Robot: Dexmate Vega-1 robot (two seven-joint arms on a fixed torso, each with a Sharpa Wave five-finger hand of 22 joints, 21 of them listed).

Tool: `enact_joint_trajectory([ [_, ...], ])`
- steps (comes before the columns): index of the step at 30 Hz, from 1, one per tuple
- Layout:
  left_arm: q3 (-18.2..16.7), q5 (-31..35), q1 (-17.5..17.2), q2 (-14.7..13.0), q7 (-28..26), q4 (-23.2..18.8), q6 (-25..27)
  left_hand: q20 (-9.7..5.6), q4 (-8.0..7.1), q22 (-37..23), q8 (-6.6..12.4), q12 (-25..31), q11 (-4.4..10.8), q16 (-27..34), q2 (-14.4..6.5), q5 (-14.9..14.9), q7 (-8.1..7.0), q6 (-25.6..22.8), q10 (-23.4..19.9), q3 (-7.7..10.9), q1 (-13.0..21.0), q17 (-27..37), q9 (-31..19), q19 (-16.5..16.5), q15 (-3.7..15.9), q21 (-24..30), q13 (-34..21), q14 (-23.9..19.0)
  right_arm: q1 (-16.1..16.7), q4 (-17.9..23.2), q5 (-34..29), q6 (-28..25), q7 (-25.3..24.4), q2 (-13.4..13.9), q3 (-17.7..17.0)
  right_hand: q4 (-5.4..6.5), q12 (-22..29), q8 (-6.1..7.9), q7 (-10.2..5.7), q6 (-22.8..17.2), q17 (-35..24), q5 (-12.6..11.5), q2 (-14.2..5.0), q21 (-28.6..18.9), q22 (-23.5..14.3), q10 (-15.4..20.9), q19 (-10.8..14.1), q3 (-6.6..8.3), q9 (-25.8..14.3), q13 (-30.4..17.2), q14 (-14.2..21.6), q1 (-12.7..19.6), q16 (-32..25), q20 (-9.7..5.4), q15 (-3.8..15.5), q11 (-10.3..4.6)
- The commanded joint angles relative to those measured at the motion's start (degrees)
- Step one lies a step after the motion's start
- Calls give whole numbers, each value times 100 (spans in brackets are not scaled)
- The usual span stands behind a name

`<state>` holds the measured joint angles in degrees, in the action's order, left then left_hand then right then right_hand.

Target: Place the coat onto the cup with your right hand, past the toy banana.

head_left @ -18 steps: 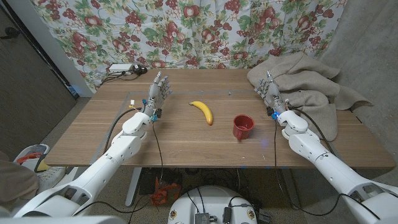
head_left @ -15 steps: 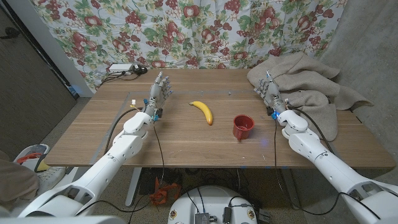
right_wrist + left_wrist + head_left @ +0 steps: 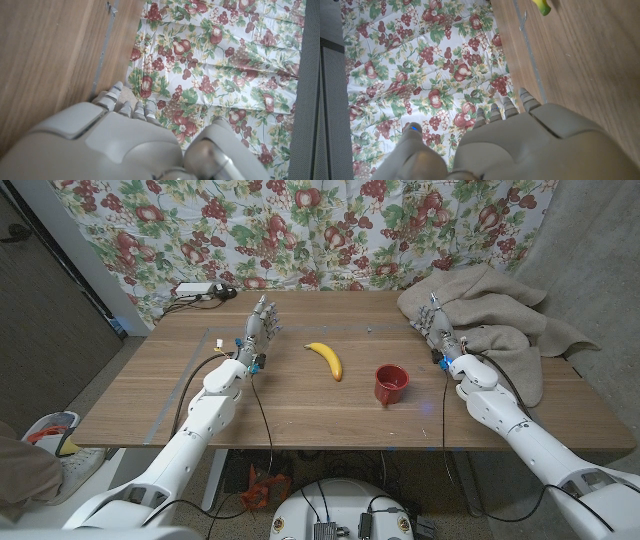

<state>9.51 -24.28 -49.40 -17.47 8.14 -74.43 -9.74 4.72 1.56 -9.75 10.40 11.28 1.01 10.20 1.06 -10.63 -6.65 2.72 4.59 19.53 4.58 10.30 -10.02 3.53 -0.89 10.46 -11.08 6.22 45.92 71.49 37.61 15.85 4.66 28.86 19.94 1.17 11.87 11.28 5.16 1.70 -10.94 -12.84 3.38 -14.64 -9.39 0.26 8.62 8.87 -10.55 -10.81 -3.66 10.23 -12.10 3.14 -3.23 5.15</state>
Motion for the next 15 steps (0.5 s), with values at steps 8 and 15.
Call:
enact_joint_trajectory([
  [8,-542,576,-300,508,179,-366,315,40,25,-30,33,40,19,28,-31,-37,-39,-3,53,49,13,8,-20,-27,-23,29,-16,65,129,624,-929,84,-572,593,-23,-100,-21,-10,40,49,-6,44,14,80,-16,-33,18,2,-20,-10,-65,137,40,3,-2,7],
  [15,-589,603,-365,614,227,-330,235,42,32,-30,36,41,15,29,-39,-37,-35,-13,60,52,16,8,-20,-25,-26,31,-16,70,56,818,-1411,-73,-826,828,63,-144,-28,-11,31,65,-6,52,49,102,-16,-37,31,-1,-20,-10,-59,189,42,11,2,-13],
])
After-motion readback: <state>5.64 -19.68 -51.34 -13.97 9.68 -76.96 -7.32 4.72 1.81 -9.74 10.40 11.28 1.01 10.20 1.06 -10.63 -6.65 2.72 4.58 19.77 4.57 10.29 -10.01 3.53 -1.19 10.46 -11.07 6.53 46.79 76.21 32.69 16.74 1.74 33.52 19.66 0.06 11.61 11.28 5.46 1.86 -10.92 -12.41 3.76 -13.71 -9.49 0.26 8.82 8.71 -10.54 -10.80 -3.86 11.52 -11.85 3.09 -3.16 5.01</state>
